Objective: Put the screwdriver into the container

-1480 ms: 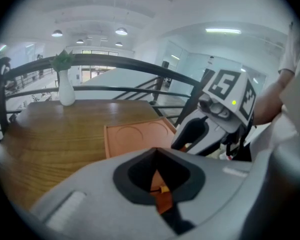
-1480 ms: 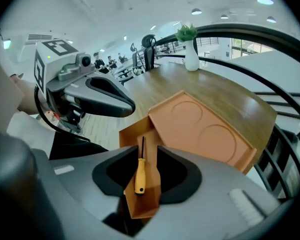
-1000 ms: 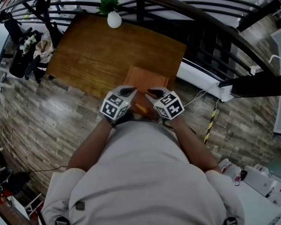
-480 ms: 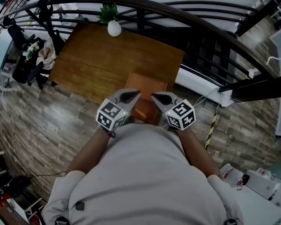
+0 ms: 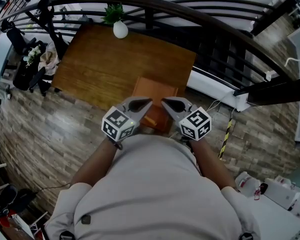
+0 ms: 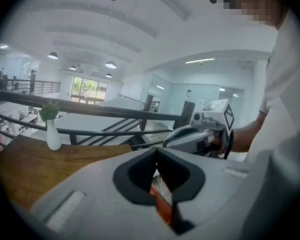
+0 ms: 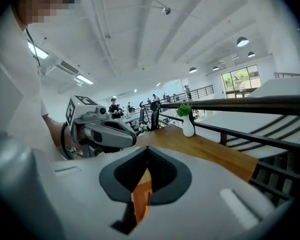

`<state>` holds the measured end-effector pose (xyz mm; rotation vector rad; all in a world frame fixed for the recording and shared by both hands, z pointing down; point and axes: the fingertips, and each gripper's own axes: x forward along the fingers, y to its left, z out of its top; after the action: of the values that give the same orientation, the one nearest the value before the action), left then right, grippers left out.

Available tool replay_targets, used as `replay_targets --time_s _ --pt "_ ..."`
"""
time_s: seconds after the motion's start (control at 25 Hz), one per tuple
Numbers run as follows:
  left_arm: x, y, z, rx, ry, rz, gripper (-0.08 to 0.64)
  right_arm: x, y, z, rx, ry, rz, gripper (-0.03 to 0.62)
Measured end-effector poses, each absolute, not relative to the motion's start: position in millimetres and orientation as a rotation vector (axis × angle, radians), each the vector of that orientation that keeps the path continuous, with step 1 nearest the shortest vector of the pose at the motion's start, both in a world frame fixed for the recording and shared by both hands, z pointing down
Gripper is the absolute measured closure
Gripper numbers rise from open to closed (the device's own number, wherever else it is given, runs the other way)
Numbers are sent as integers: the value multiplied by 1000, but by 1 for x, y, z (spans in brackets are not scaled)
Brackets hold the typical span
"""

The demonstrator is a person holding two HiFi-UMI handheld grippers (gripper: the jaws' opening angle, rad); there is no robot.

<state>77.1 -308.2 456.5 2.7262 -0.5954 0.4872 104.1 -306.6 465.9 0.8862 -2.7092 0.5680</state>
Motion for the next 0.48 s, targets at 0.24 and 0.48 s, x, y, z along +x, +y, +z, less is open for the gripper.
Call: replay_targets --time_s 0.24,0.48 --pt "75 -306 436 2798 -537 466 557 98 -305 455 962 -2707 555 584" --pt "41 -303 427 2822 -499 474 557 75 -305 450 1048 -2711 578 584"
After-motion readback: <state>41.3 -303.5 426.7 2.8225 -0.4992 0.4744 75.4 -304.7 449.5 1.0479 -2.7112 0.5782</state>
